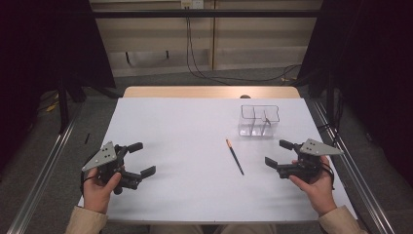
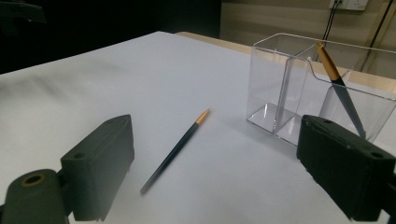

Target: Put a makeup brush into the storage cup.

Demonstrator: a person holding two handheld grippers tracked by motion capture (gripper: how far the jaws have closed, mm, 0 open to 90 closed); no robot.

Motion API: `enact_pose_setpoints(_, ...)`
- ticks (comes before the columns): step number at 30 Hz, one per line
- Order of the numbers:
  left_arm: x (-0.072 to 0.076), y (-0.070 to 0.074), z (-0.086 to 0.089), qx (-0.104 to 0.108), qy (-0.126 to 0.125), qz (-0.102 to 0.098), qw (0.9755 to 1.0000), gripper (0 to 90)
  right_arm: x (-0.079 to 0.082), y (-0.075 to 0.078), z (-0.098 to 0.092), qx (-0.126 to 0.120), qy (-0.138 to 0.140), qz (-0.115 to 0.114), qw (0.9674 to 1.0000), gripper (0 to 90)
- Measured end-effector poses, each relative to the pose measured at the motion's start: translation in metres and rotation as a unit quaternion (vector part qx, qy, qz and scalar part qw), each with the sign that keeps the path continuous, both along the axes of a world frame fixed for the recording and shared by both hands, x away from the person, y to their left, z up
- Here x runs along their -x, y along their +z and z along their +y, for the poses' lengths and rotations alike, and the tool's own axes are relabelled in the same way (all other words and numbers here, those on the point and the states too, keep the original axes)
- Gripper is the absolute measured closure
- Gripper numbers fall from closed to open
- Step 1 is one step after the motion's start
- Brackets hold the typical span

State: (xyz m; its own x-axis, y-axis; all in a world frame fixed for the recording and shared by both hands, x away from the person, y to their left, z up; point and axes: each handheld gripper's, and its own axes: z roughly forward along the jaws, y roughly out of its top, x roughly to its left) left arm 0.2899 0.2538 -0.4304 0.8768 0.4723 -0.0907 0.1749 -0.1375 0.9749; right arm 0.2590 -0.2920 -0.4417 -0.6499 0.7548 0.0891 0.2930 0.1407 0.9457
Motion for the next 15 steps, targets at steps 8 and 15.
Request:
enact_pose_setpoints(8,-0.002,0.001,-0.001,0.002,0.001,-0.001,1.0,2.6,-0.005,0.003,0.003,0.001,0.001,-0.002,1.0,10.6)
enact_pose_setpoints(15,-0.001,0.001,0.001,0.005,0.001,-0.002,1.0,2.6,-0.011,0.006,0.009,0.004,0.0,-0.001,1.0,10.6)
